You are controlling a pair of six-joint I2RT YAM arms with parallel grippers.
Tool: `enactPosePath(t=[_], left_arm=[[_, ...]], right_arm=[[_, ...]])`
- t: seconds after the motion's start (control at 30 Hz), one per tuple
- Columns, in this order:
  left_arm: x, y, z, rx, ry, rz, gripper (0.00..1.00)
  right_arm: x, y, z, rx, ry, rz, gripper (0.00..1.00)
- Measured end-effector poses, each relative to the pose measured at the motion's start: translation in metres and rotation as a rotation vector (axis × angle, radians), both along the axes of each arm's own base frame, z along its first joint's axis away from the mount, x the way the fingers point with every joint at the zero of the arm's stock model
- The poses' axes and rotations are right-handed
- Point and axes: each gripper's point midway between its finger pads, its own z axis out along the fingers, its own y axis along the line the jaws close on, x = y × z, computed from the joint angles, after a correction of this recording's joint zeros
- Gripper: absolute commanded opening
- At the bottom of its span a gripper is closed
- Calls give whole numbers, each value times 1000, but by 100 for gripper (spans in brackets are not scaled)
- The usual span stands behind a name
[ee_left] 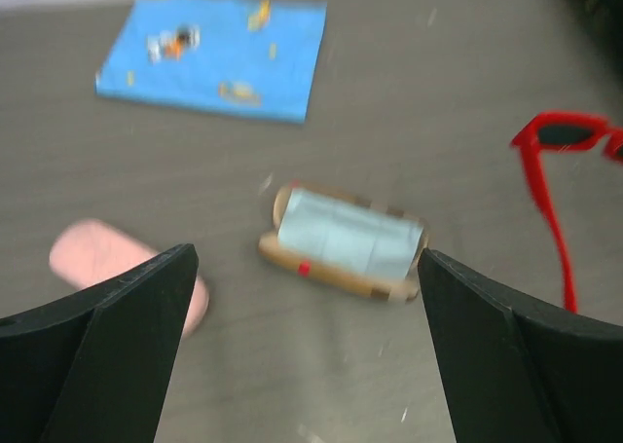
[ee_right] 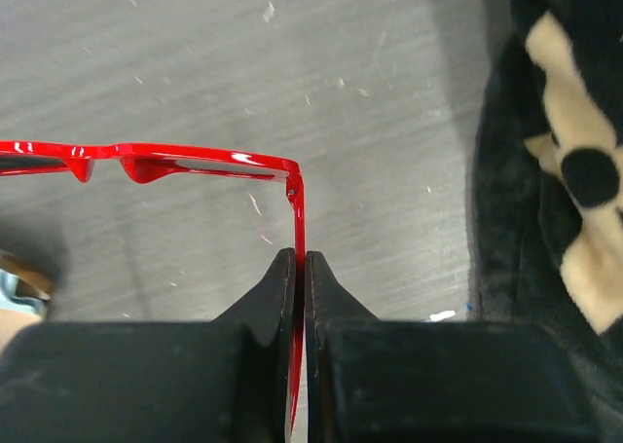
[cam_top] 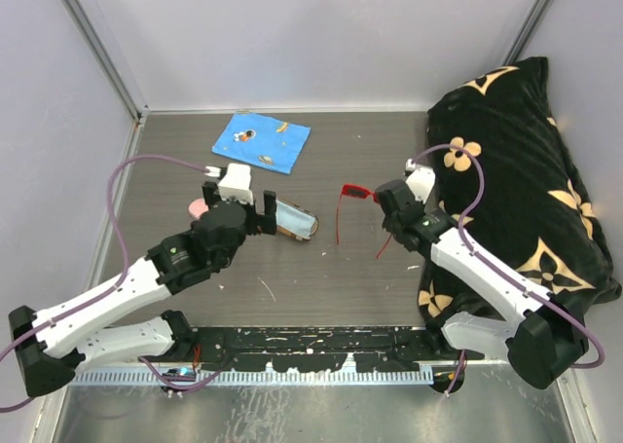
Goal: Organize the sunglasses
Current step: Place the sunglasses at the center of the board.
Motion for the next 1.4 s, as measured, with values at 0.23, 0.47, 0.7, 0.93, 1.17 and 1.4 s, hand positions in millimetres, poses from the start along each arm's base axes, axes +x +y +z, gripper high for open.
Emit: enactPosePath(t=[0.23, 0.47, 0.7, 0.93, 1.17, 1.4], left_arm=[[-25, 4, -100, 174, 369, 8, 98], [-40, 4, -129, 164, 539, 64, 98], [-38, 11, -116, 175, 552, 130, 98], [-40, 25, -98, 113, 488, 154, 98], [-39, 40, -75, 44, 402, 189, 98], [-36, 43, -79, 86, 402, 200, 98]], right_arm=[[-28, 3, -51, -26, 89, 1, 4], [-33, 22, -83, -31, 110, 6, 7], [-36, 24, -103, -34, 126, -19, 27], [-39, 29, -106, -9, 131, -15, 39], [-47, 29, -72, 27, 102, 54, 46], [-22, 59, 1, -37, 34, 310, 52]])
